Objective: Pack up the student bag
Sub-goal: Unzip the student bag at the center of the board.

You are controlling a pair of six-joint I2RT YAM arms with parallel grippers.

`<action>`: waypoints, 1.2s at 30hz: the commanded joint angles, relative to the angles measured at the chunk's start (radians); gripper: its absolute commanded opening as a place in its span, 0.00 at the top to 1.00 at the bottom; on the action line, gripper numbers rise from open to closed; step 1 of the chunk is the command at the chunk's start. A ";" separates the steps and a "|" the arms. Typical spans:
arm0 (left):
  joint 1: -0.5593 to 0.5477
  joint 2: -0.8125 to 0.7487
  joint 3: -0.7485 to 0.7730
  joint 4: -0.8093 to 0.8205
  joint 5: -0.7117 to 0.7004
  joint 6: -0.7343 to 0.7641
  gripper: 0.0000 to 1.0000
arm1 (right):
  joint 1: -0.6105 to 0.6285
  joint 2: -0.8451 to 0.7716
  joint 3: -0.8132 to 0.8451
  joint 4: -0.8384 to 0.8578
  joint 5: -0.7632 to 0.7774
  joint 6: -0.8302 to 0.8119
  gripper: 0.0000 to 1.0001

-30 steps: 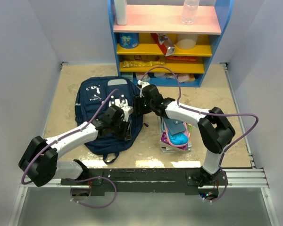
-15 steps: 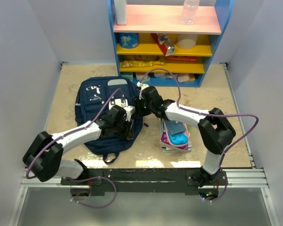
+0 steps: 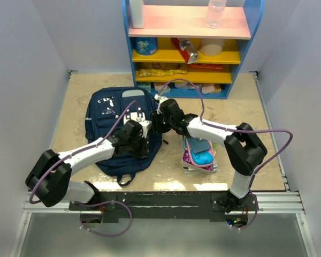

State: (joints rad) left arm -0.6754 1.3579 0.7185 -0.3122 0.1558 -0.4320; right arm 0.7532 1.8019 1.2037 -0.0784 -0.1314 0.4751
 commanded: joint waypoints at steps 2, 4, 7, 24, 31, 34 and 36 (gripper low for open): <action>0.002 -0.035 0.113 -0.088 -0.019 0.076 1.00 | 0.035 0.022 0.017 0.057 -0.065 0.031 0.56; 0.008 -0.045 0.143 -0.122 -0.021 0.088 1.00 | 0.043 0.031 0.023 0.055 -0.073 0.040 0.57; 0.014 -0.068 0.157 -0.146 -0.021 0.110 1.00 | 0.049 0.033 0.008 0.071 -0.100 0.072 0.60; 0.034 -0.118 0.105 -0.085 -0.036 0.157 1.00 | 0.080 -0.001 -0.069 0.207 -0.224 0.252 0.75; 0.036 -0.118 0.108 -0.090 -0.051 0.194 1.00 | 0.077 -0.015 -0.035 0.157 -0.168 0.235 1.00; 0.037 -0.121 0.116 -0.110 -0.084 0.234 1.00 | 0.060 -0.024 -0.039 0.140 -0.126 0.231 1.00; 0.043 -0.125 0.119 -0.117 -0.096 0.259 1.00 | 0.048 -0.039 -0.052 0.129 -0.087 0.231 1.00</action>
State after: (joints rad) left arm -0.6502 1.2736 0.8070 -0.4942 0.1318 -0.2565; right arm 0.8097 1.8385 1.1370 0.0723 -0.2329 0.7006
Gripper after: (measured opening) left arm 0.038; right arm 0.037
